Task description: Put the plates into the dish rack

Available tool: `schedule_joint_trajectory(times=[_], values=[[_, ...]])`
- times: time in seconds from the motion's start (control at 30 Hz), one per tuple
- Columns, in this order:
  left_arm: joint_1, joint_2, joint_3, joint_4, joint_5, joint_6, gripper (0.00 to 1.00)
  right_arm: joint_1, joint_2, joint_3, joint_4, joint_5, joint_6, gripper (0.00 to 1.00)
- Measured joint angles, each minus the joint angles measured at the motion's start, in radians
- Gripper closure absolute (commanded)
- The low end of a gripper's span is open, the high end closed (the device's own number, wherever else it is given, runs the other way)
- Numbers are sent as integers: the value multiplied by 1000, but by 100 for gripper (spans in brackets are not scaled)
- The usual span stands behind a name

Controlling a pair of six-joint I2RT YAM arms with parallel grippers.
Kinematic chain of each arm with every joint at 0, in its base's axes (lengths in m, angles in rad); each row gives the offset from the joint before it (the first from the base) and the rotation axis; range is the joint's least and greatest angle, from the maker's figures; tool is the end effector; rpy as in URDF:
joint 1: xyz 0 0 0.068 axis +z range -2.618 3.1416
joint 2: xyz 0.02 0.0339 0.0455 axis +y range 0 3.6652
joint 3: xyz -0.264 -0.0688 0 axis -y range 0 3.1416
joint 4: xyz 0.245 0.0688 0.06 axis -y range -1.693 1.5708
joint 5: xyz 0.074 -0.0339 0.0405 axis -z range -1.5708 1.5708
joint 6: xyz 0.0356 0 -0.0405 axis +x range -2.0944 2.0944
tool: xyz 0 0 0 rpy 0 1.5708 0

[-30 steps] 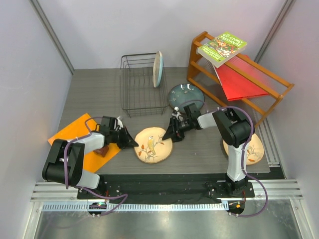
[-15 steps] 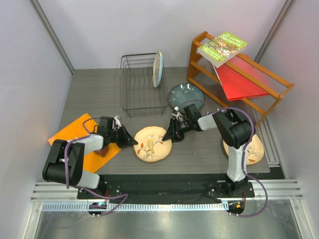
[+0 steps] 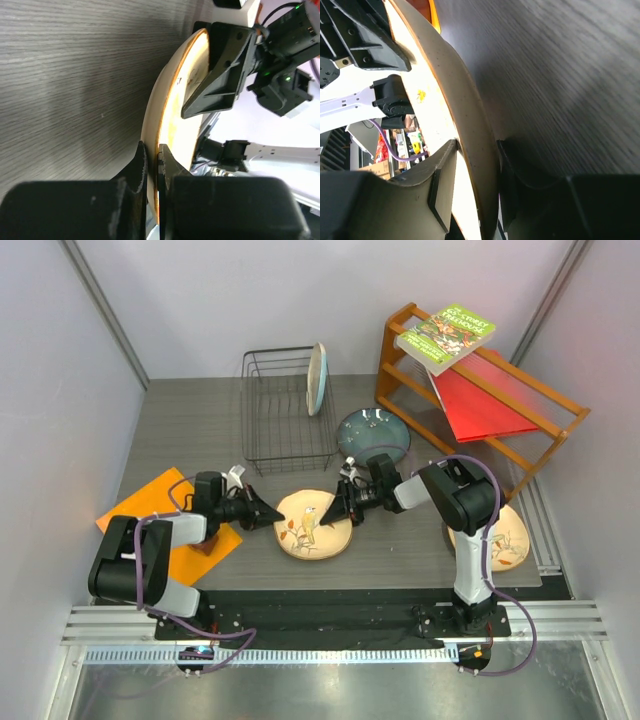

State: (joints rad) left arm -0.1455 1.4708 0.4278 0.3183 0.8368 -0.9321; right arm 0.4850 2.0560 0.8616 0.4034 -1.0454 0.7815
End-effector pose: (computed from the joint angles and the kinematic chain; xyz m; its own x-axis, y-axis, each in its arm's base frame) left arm 0.2357 -0.0613 0.1299 -0.9106 -0.4101 -0.0511 -0.1408 0.4242 -0.8945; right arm 0.2984 0.1921 0.0759 -0.9903 -0.1225 -0.0658 -0.1049 0.3472 0.9319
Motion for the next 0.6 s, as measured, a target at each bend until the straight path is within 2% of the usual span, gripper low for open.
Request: schedule_joint_trajectory(times=[0.2, 0.4, 0.6], values=[[-10, 0, 48, -153, 23, 126, 100, -6, -13, -12, -6, 1, -10, 56], [-30, 18, 69, -209, 66, 186, 100, -38, -29, -27, -32, -17, -19, 49], [-42, 42, 90, -288, 99, 239, 100, -77, -43, -37, -44, -11, -24, 59]])
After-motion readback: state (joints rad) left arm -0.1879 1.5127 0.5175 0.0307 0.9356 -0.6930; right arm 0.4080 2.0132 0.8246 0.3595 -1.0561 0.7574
